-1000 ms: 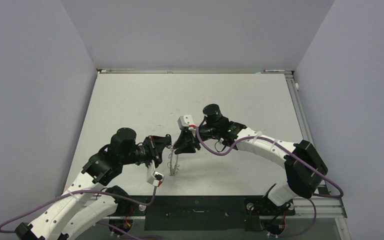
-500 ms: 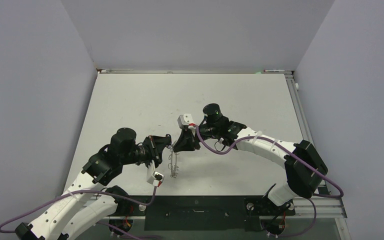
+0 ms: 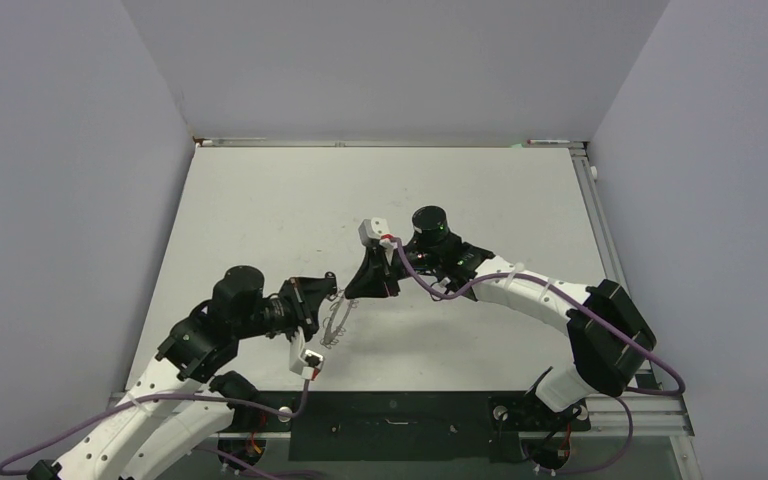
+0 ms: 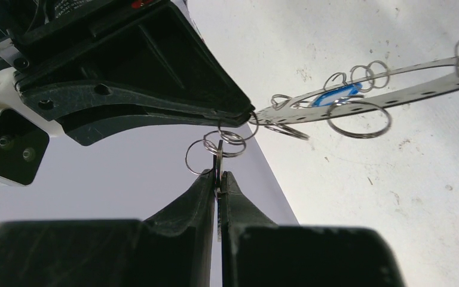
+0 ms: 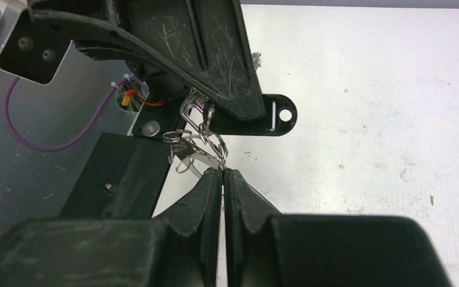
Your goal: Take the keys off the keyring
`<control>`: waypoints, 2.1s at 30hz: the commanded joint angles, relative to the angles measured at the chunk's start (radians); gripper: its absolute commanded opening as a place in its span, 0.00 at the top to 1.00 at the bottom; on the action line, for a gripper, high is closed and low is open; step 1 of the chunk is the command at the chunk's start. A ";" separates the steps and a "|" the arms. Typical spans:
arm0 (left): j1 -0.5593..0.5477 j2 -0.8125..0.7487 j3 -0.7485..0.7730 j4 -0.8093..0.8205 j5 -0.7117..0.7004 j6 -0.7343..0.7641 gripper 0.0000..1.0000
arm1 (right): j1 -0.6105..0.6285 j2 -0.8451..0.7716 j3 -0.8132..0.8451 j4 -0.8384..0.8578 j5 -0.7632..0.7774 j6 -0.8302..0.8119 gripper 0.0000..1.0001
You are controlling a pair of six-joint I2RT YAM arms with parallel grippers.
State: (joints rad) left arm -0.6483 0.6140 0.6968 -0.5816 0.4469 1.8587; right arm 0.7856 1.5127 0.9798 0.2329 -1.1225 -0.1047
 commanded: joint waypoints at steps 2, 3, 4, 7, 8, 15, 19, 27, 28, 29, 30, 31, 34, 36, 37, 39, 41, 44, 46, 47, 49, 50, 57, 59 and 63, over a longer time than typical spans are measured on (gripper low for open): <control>-0.005 -0.044 -0.032 -0.028 -0.008 -0.028 1.00 | -0.013 -0.047 -0.015 0.170 -0.032 0.099 0.95; -0.005 -0.052 -0.037 -0.030 -0.011 -0.036 1.00 | -0.015 -0.048 -0.020 0.179 -0.034 0.104 0.95; -0.005 -0.057 -0.042 -0.032 -0.014 -0.040 1.00 | -0.017 -0.048 -0.023 0.191 -0.036 0.105 0.95; -0.005 -0.077 -0.055 -0.039 -0.021 -0.057 1.00 | -0.021 -0.049 -0.031 0.206 -0.039 0.126 0.95; -0.005 -0.086 -0.060 -0.042 -0.024 -0.062 1.00 | -0.022 -0.050 -0.034 0.205 -0.039 0.126 0.95; -0.005 -0.131 -0.080 -0.070 -0.057 -0.118 1.00 | -0.038 -0.058 -0.050 0.204 -0.038 0.121 0.95; -0.005 -0.133 -0.070 -0.081 -0.134 -0.222 1.00 | -0.052 -0.067 -0.055 0.192 -0.038 0.115 0.95; 0.001 0.001 0.038 -0.145 -0.391 -0.618 1.00 | -0.098 -0.084 -0.070 0.158 -0.052 0.112 0.95; 0.004 0.030 0.065 -0.158 -0.417 -0.674 1.00 | -0.103 -0.088 -0.069 0.148 -0.052 0.112 0.95; 0.007 0.060 0.084 -0.164 -0.449 -0.736 1.00 | -0.107 -0.089 -0.067 0.132 -0.055 0.088 0.95; 0.013 0.093 0.102 -0.169 -0.483 -0.797 1.00 | -0.111 -0.094 -0.066 0.117 -0.058 0.077 0.95; 0.030 0.130 0.123 -0.175 -0.509 -0.858 1.00 | -0.115 -0.097 -0.067 0.107 -0.059 0.071 0.95; 0.153 0.243 0.204 -0.210 -0.484 -1.008 1.00 | -0.125 -0.104 -0.072 0.093 -0.058 0.069 0.95; 0.286 0.326 0.262 -0.241 -0.383 -1.093 1.00 | -0.127 -0.107 -0.076 0.089 -0.057 0.069 0.95; 0.347 0.368 0.289 -0.252 -0.350 -1.137 1.00 | -0.128 -0.108 -0.075 0.085 -0.056 0.071 0.95; 0.449 0.465 0.337 -0.259 -0.326 -1.244 1.00 | -0.132 -0.108 -0.072 0.078 -0.054 0.072 0.95; 0.524 0.564 0.385 -0.276 -0.320 -1.356 1.00 | -0.135 -0.106 -0.068 0.073 -0.050 0.075 0.95; 0.638 0.708 0.457 -0.319 -0.226 -1.501 1.00 | -0.137 -0.096 -0.058 0.072 -0.051 0.084 0.95; 0.708 0.775 0.471 -0.315 -0.187 -1.549 1.00 | -0.138 -0.090 -0.049 0.068 -0.049 0.087 0.95; 0.718 0.803 0.477 -0.307 -0.174 -1.562 1.00 | -0.138 -0.085 -0.045 0.066 -0.049 0.088 0.95; 0.730 0.847 0.475 -0.261 -0.159 -1.584 1.00 | -0.138 -0.080 -0.037 0.063 -0.047 0.091 0.95; 0.734 0.867 0.473 -0.237 -0.147 -1.588 1.00 | -0.138 -0.077 -0.034 0.059 -0.047 0.091 0.95; 0.736 1.056 0.512 -0.168 -0.078 -1.609 1.00 | -0.140 -0.072 -0.029 0.036 -0.036 0.080 0.95; 0.736 1.097 0.522 -0.148 -0.074 -1.612 1.00 | -0.140 -0.071 -0.030 0.032 -0.033 0.079 0.95; 0.734 1.180 0.565 -0.154 -0.048 -1.608 1.00 | -0.140 -0.071 -0.030 0.024 -0.032 0.075 0.95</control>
State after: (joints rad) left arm 0.0860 1.7432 1.1851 -0.7784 0.3367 0.2691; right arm 0.6533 1.4593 0.9058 0.2241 -1.1404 -0.0139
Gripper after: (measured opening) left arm 0.022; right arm 0.058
